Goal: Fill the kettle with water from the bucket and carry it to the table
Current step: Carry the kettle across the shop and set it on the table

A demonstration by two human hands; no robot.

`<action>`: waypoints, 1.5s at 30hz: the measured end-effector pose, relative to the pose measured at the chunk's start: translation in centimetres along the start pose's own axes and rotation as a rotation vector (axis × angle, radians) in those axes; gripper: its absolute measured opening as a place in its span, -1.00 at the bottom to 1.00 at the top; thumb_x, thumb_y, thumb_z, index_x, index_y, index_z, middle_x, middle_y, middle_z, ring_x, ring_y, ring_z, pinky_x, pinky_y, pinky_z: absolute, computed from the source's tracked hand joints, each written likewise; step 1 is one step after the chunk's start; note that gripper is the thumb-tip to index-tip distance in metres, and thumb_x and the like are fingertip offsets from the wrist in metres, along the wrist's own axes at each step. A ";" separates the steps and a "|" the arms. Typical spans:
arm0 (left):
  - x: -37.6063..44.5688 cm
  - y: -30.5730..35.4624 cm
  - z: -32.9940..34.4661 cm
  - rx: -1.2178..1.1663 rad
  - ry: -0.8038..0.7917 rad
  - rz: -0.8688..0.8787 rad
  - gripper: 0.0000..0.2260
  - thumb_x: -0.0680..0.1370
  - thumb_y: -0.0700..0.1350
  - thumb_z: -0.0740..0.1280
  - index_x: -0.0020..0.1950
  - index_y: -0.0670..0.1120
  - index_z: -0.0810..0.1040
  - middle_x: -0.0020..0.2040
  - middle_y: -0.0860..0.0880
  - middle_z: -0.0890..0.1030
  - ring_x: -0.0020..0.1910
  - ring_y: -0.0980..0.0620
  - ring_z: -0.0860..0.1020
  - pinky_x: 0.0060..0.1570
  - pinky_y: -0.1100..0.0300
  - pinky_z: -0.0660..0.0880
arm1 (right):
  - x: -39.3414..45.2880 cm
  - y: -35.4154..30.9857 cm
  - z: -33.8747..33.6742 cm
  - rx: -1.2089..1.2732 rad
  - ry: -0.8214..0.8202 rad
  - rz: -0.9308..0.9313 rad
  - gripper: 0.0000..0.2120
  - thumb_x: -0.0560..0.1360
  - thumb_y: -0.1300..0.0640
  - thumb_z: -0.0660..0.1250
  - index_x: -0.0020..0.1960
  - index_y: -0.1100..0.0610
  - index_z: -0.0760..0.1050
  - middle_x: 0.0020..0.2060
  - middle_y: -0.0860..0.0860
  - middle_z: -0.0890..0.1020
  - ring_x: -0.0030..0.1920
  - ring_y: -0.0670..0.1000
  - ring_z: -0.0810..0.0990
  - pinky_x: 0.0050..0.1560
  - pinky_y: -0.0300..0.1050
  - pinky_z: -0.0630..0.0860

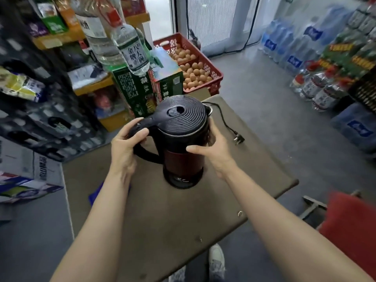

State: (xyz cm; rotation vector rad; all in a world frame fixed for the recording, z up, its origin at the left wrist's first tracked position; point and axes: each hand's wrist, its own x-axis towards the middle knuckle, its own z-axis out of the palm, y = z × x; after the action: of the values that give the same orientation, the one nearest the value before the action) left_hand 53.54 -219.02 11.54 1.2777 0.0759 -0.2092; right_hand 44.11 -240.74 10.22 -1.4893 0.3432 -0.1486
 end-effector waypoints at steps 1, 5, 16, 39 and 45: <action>-0.1 -0.2 -0.1 0.003 0.012 0.005 -0.63 0.26 -0.15 0.56 0.06 0.01 0.70 0.02 -0.06 0.68 0.04 -0.12 0.58 0.17 -0.01 0.48 | 0.3 0.2 -0.2 -0.004 -0.022 0.004 0.01 0.22 0.39 0.61 0.53 -0.04 0.26 0.16 -0.34 0.61 0.27 -0.27 0.53 0.37 -0.21 0.40; -1.1 -1.2 -0.6 0.009 0.066 0.033 -0.60 0.25 -0.15 0.56 0.07 -0.01 0.69 0.02 -0.04 0.70 0.03 -0.10 0.62 0.24 -0.03 0.49 | 0.7 0.9 -0.5 -0.016 -0.103 0.013 0.03 0.20 0.31 0.64 0.54 -0.05 0.25 0.26 -0.27 0.57 0.35 -0.17 0.48 0.43 -0.09 0.37; -4.5 -2.4 -0.9 -0.004 0.118 0.063 -0.47 0.11 0.02 0.65 0.06 0.00 0.69 0.00 -0.01 0.70 0.03 -0.06 0.60 0.15 0.03 0.50 | -0.8 0.9 -1.5 0.013 -0.185 0.026 0.03 0.24 0.44 0.58 0.55 -0.03 0.19 0.23 -0.34 0.52 0.25 -0.38 0.49 0.20 -0.42 0.42; -6.8 -2.9 -2.2 -0.021 0.062 0.035 -0.52 0.17 -0.07 0.63 0.07 0.02 0.70 0.04 0.01 0.71 0.09 0.01 0.62 0.15 0.10 0.46 | -3.2 1.1 -1.6 -0.125 -0.210 -0.020 0.08 0.25 0.25 0.63 0.60 -0.03 0.11 0.48 -0.11 0.39 0.47 -0.13 0.34 0.46 -0.11 0.31; -6.3 -3.2 -2.2 0.021 0.039 0.009 -0.56 0.23 -0.15 0.60 0.08 0.03 0.69 0.06 0.00 0.71 0.11 0.01 0.62 0.18 0.12 0.46 | -3.2 2.4 -2.2 -0.138 -0.221 0.014 0.06 0.30 0.34 0.60 0.61 0.02 0.08 0.45 -0.17 0.37 0.38 -0.31 0.39 0.45 -0.17 0.32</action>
State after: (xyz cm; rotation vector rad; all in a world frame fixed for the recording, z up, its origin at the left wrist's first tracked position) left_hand 46.86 -217.11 8.93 1.3033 0.1010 -0.1776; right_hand 40.12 -241.64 8.22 -1.6218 0.1884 0.0526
